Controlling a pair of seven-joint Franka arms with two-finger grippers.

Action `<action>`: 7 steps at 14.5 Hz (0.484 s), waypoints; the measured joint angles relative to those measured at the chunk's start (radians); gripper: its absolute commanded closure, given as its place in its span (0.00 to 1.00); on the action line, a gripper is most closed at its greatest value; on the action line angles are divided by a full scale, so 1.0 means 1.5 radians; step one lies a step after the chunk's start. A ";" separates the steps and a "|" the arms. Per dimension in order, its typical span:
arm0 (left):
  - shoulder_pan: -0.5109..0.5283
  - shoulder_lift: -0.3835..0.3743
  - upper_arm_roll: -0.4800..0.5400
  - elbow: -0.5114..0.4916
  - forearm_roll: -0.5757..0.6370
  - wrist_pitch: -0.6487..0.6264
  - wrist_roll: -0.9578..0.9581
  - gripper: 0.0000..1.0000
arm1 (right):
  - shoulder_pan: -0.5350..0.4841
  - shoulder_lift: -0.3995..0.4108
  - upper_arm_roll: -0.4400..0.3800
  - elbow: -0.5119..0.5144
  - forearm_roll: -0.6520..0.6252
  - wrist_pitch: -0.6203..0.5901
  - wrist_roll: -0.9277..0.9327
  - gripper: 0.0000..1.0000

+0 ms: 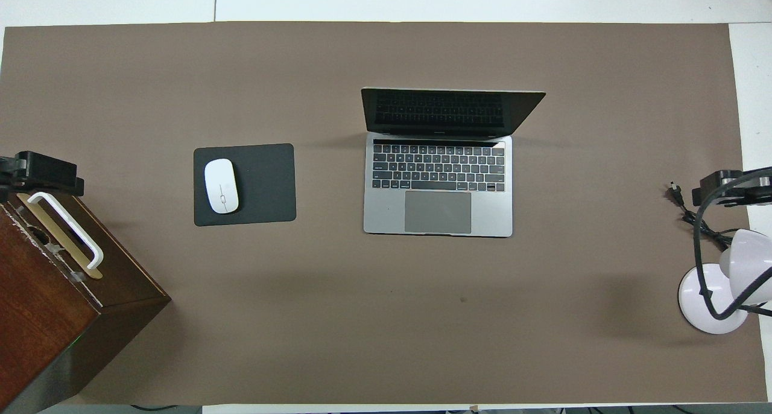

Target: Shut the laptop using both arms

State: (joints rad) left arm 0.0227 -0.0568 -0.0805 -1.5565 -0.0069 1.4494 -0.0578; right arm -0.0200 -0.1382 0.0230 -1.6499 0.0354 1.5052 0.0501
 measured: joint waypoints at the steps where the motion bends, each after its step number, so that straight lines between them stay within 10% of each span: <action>1: 0.000 0.000 0.000 0.000 0.000 0.000 0.000 0.00 | 0.000 0.000 0.000 0.000 0.004 0.008 0.000 1.00; 3: -0.001 0.000 0.000 0.000 0.000 -0.001 0.000 0.07 | 0.005 0.003 0.002 0.000 0.010 0.024 0.000 1.00; 6: -0.001 0.000 0.001 0.000 0.000 -0.002 0.000 1.00 | 0.020 0.016 0.004 0.000 0.010 0.050 0.000 1.00; 7: 0.000 0.000 0.002 0.000 0.000 -0.002 0.000 1.00 | 0.021 0.022 0.004 0.000 0.010 0.059 0.000 1.00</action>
State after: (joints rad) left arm 0.0221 -0.0569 -0.0769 -1.5565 -0.0069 1.4458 -0.0578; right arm 0.0113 -0.1048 0.0286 -1.6502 0.0507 1.5935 0.0501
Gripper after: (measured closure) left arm 0.348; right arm 0.991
